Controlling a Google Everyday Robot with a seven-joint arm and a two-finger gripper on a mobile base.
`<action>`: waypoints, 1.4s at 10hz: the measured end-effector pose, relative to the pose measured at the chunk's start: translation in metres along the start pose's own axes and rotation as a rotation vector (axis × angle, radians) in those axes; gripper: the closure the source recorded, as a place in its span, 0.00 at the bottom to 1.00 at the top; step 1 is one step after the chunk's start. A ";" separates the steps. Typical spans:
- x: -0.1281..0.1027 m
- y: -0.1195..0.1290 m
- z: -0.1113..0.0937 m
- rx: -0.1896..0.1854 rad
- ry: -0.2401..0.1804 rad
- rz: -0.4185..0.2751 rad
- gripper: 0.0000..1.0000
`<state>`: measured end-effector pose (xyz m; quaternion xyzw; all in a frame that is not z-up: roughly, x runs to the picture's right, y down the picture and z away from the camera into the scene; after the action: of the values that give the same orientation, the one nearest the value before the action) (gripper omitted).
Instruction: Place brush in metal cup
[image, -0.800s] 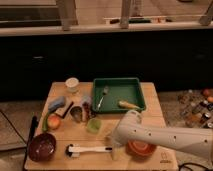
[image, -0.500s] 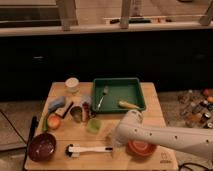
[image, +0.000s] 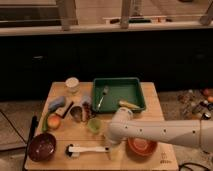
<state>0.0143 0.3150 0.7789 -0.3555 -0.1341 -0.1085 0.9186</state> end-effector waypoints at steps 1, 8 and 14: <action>-0.006 -0.001 0.002 -0.013 0.006 -0.003 0.20; -0.042 0.004 0.014 -0.061 0.027 -0.052 0.22; -0.046 0.001 0.004 -0.056 0.022 -0.055 0.80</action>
<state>-0.0292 0.3230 0.7668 -0.3760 -0.1307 -0.1411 0.9064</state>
